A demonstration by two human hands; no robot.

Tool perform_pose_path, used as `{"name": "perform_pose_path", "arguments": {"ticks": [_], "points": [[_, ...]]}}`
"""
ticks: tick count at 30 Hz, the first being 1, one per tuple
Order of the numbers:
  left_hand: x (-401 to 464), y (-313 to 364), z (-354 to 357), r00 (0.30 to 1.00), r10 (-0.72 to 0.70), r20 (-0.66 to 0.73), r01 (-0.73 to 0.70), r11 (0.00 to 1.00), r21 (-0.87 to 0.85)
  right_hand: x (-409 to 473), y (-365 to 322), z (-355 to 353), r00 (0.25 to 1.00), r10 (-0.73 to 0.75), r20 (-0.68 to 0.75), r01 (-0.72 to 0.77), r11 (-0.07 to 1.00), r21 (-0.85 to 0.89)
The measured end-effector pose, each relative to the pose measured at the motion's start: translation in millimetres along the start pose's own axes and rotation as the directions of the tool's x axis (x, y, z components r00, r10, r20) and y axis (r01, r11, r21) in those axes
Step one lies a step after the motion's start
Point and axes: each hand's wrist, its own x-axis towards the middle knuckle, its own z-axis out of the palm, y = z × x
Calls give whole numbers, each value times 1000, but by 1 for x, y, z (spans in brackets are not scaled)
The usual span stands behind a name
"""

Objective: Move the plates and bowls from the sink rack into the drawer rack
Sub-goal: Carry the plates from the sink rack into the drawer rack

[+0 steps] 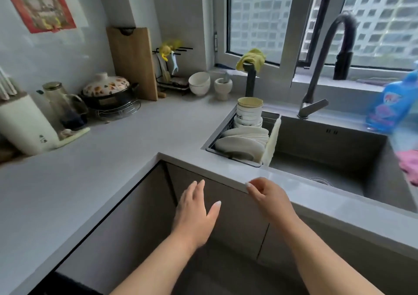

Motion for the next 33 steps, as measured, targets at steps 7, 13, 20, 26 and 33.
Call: {"name": "perform_pose_path", "arguments": {"ticks": [7,13,20,26,33], "points": [[90,10,24,993,98,59,-104,988,112,63,19,-22,991,73,-110,-73,997,2],[181,5,48,983,155,97,-165,981,105,147,23,-30,979,113,-172,-115,993,0],[269,0,77,951,304,55,-306,950,54,252,27,-27,979,30,-201,-64,984,-168],[303,-7,96,925,371,-83,-376,925,-61,312,34,-13,1000,-29,-8,23,922,-386],[306,-9,101,905,399,-145,-409,912,-42,333,37,-4,993,-33,113,72,929,-362]]}}
